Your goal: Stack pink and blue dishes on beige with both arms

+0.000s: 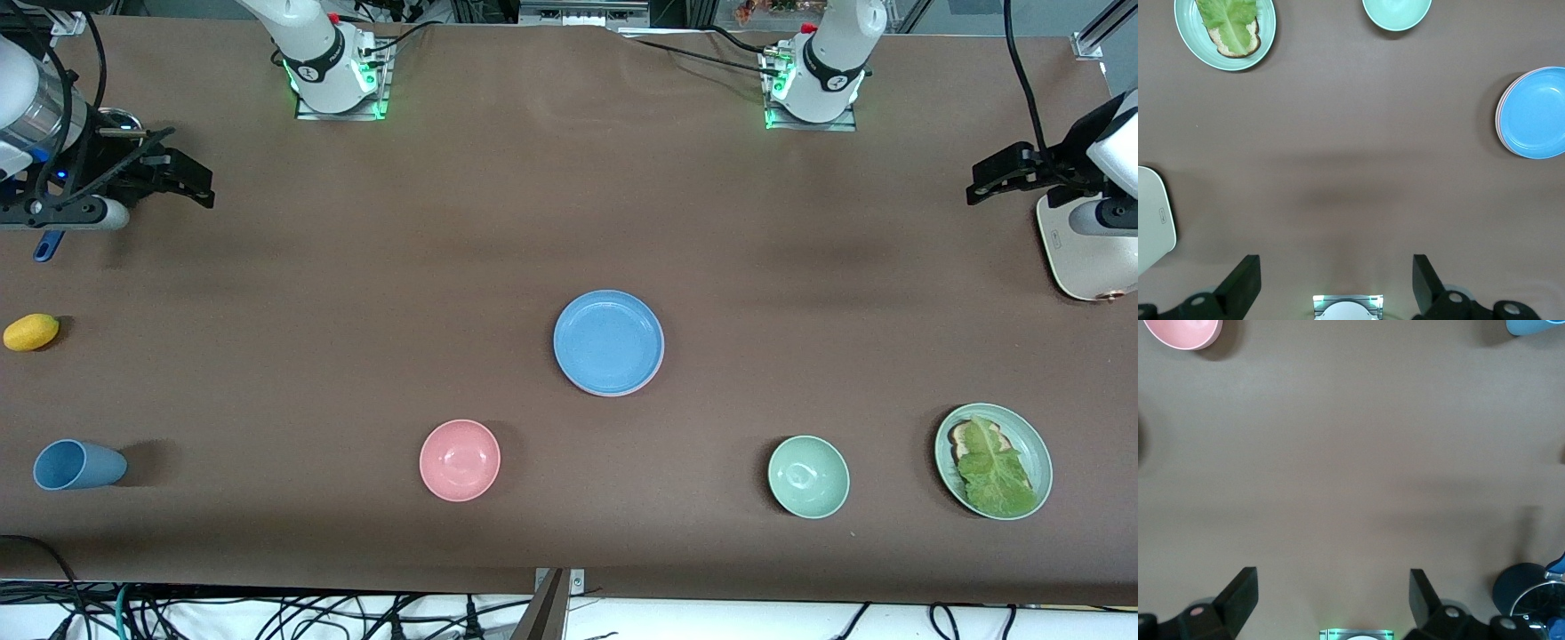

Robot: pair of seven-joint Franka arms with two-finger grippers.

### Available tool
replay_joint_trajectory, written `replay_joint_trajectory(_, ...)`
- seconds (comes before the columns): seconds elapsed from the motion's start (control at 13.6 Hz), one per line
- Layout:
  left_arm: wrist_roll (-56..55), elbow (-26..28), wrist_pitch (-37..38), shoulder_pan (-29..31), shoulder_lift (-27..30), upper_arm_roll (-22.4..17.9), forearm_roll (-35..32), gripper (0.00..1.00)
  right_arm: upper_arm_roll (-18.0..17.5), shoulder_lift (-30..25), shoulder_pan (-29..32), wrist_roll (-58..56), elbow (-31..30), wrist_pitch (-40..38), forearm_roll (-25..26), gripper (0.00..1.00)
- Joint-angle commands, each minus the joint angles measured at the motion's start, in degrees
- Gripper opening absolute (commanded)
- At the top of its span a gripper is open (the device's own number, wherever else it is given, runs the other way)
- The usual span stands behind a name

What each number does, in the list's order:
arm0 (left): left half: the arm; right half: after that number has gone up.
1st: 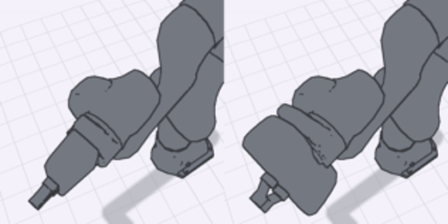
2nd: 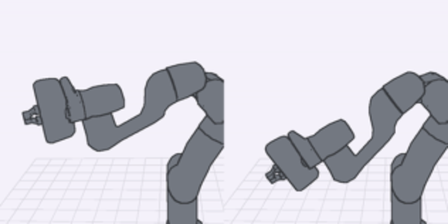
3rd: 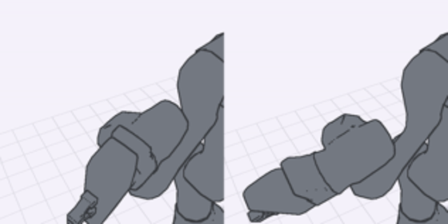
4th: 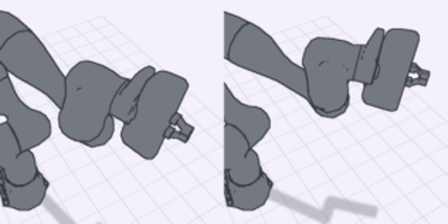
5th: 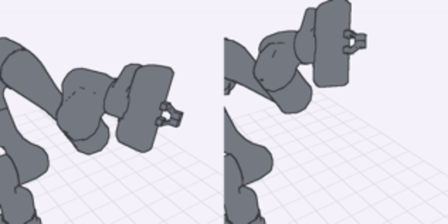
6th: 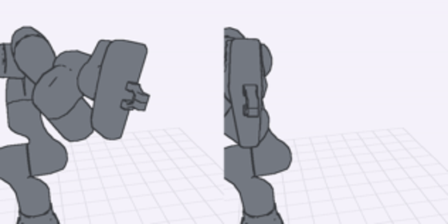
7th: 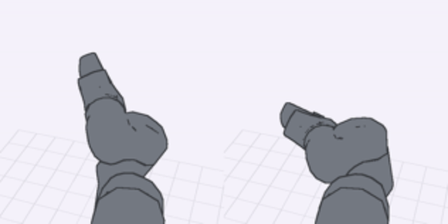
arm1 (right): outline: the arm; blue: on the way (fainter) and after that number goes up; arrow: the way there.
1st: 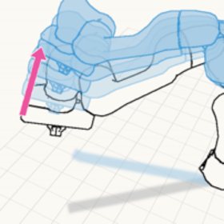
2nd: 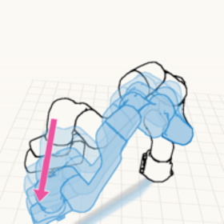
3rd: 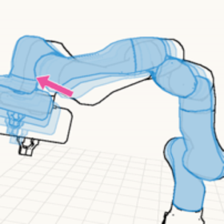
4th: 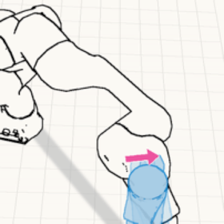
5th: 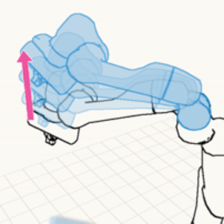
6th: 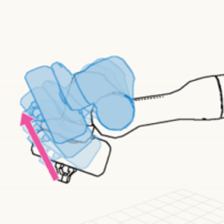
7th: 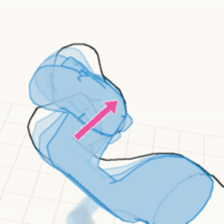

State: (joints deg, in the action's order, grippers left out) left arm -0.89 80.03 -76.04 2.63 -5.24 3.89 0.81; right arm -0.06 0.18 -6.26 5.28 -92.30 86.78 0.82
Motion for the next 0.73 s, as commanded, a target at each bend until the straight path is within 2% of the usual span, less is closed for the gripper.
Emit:
replay_joint_trajectory(0.0, 1.07, -0.05, 0.19, 0.27, 0.15, -0.11, 0.77, 1.0, -0.03, 0.35, -0.16, 0.17, 1.33, -1.26, 0.06, 1.0)
replay_joint_trajectory(0.66, 1.07, -0.05, 0.19, 0.27, 0.15, -0.2, 0.94, 1.0, -0.03, 0.35, -0.69, 0.17, 1.33, -1.26, 0.15, 1.0)
